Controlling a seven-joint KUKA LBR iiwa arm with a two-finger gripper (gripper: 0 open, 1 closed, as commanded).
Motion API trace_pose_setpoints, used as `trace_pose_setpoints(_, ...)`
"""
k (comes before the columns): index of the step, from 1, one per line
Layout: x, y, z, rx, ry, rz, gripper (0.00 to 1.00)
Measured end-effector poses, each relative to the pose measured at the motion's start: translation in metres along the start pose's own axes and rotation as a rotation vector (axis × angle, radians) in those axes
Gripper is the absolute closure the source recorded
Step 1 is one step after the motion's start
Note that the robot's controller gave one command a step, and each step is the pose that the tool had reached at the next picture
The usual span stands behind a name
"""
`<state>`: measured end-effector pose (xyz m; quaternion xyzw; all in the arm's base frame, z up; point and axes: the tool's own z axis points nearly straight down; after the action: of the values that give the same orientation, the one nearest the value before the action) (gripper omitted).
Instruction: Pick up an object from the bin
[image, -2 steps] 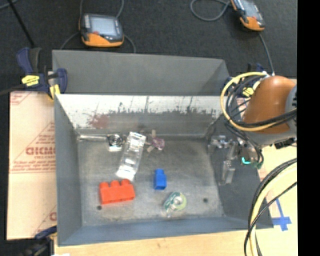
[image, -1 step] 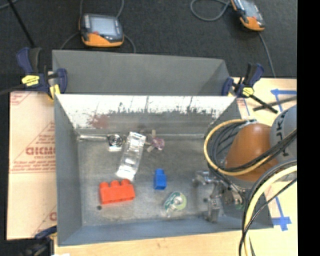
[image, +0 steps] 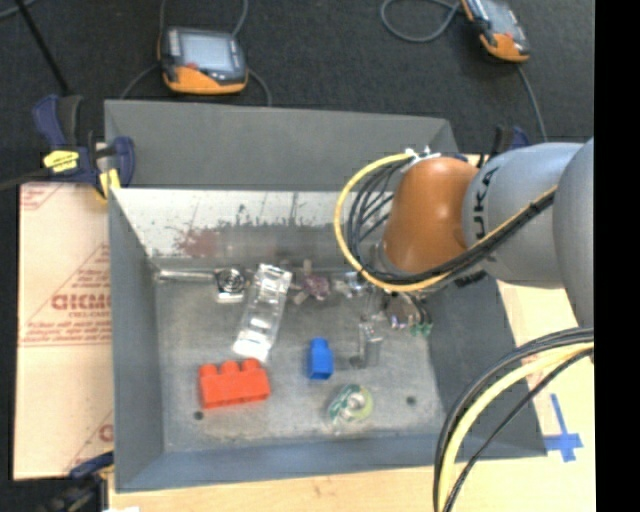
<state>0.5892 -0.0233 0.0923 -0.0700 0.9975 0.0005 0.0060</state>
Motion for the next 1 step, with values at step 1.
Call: trace_pose_setpoints(1, 0.0766, 0.0295, 0.0213, 0.0, 0.013, -0.05, 0.0)
